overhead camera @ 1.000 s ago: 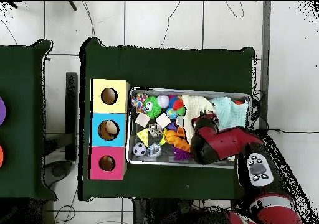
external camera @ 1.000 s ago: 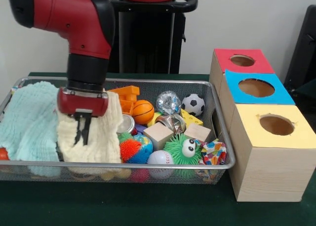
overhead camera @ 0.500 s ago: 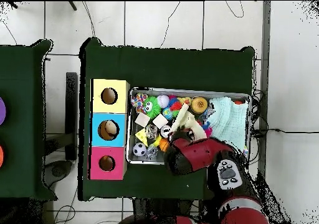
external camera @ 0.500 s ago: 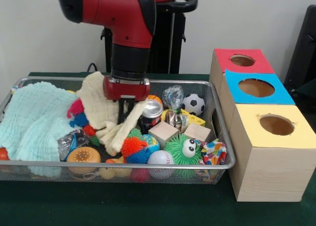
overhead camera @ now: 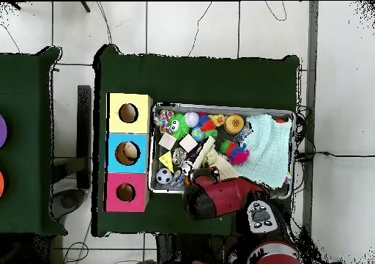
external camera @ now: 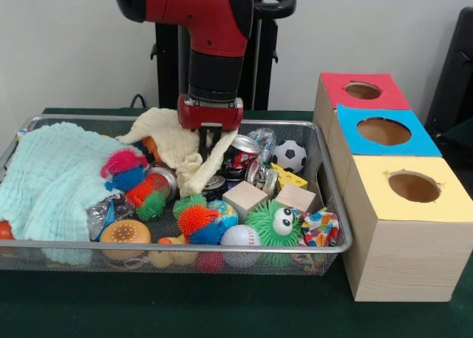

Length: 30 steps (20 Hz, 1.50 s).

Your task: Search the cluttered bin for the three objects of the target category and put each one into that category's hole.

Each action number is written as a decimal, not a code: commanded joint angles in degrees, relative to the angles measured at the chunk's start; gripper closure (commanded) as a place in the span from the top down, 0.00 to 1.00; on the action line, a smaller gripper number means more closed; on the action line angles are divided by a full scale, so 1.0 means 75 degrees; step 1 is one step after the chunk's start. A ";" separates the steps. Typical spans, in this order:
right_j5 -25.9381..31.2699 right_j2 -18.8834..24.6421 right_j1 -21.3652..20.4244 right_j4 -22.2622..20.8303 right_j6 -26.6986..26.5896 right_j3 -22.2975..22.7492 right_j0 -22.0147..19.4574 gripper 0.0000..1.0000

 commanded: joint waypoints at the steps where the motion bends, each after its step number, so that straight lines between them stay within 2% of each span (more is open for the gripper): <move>1: 0.0255 0.0310 0.0071 0.0653 0.1440 0.0834 -0.0111 0.00; 9: -0.0782 0.0393 0.0076 0.0664 0.1426 0.0883 -0.0006 0.00; 13: -0.1015 0.0356 0.0122 0.0668 0.1380 0.0899 -0.0024 0.00; 14: -0.1032 0.0367 0.0139 0.0676 0.1353 0.0917 -0.0056 1.00; 26: -0.1022 0.0518 0.0108 0.0557 0.1152 0.0863 -0.0372 1.00; 30: -0.0852 0.0650 -0.0289 0.0652 0.1164 0.0955 -0.0303 1.00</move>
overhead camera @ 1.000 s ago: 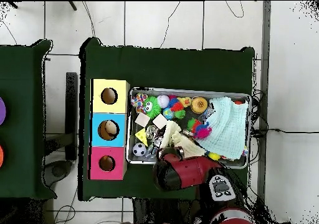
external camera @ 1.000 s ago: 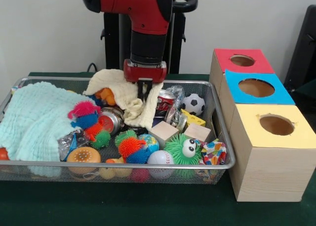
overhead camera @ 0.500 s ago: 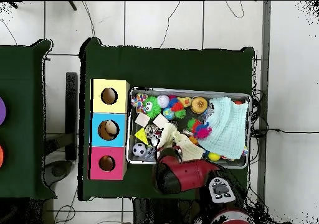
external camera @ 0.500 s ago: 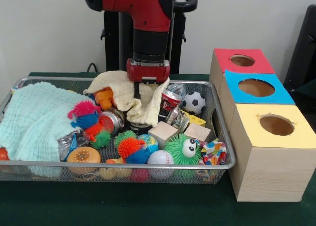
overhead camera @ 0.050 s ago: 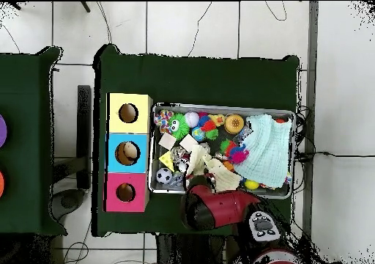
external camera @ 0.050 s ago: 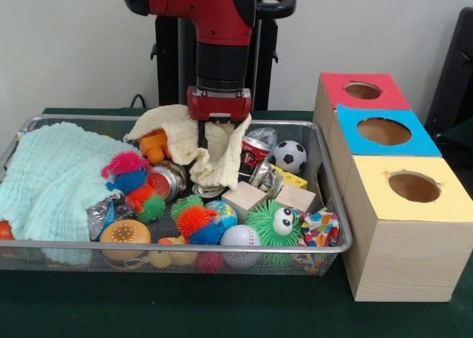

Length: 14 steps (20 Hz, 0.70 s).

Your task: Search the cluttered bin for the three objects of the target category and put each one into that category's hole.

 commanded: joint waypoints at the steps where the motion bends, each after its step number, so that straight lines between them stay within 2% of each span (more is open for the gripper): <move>1: 0.0231 0.0676 -0.0296 0.0325 0.1172 0.0280 -0.0175 1.00; 7: 0.1272 0.1369 -0.1228 0.0512 0.0818 0.0416 -0.0638 1.00; 14: 0.1853 0.1978 -0.1796 0.0550 0.0441 0.0381 -0.1062 1.00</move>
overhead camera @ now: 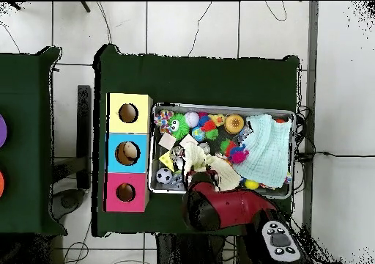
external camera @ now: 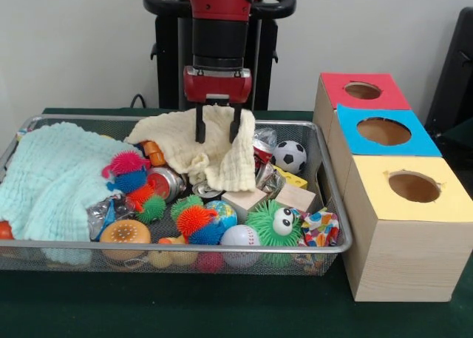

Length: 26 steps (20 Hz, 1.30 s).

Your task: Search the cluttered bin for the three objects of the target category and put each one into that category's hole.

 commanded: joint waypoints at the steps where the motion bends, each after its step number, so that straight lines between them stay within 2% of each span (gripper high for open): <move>1: 0.1160 0.1283 -0.0738 0.0374 0.0383 -0.0038 -0.0443 1.00; 7: 0.1462 0.1765 -0.1244 0.0241 0.0035 -0.0100 -0.0825 1.00; 12: 0.2173 0.1601 -0.1490 0.0042 -0.0491 -0.0408 -0.0877 1.00; 17: 0.2364 0.1069 -0.1236 -0.0610 -0.0834 -0.0888 -0.0957 1.00; 21: 0.2197 0.0788 -0.0938 -0.1241 -0.0933 -0.1267 -0.1044 1.00; 26: 0.1828 0.0554 -0.0521 -0.1938 -0.0675 -0.1568 -0.1067 1.00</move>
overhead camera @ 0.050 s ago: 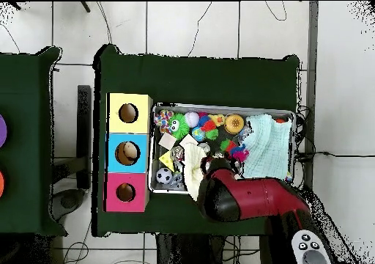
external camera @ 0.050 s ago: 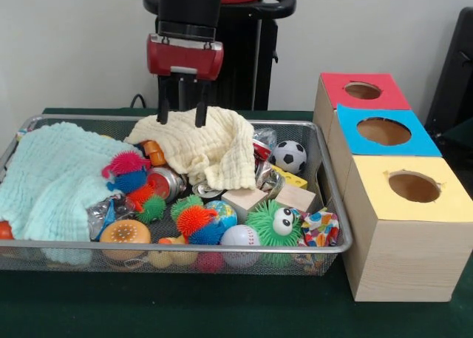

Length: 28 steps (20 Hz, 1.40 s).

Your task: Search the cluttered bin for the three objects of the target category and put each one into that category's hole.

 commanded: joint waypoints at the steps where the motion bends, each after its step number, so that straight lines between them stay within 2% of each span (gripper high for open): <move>1: 0.0333 -0.0295 0.0732 -0.1295 -0.0593 -0.1093 -0.0229 1.00; 7: -0.0050 -0.0586 0.1161 -0.2018 -0.0286 -0.1404 -0.0282 1.00; 12: -0.0204 -0.0581 0.1563 -0.2368 -0.0175 -0.1730 -0.0454 1.00; 17: -0.0422 -0.0815 0.2092 -0.2669 0.0085 -0.2193 -0.0385 1.00; 28: -0.0972 -0.0995 0.3219 -0.2865 0.0339 -0.3024 -0.0372 1.00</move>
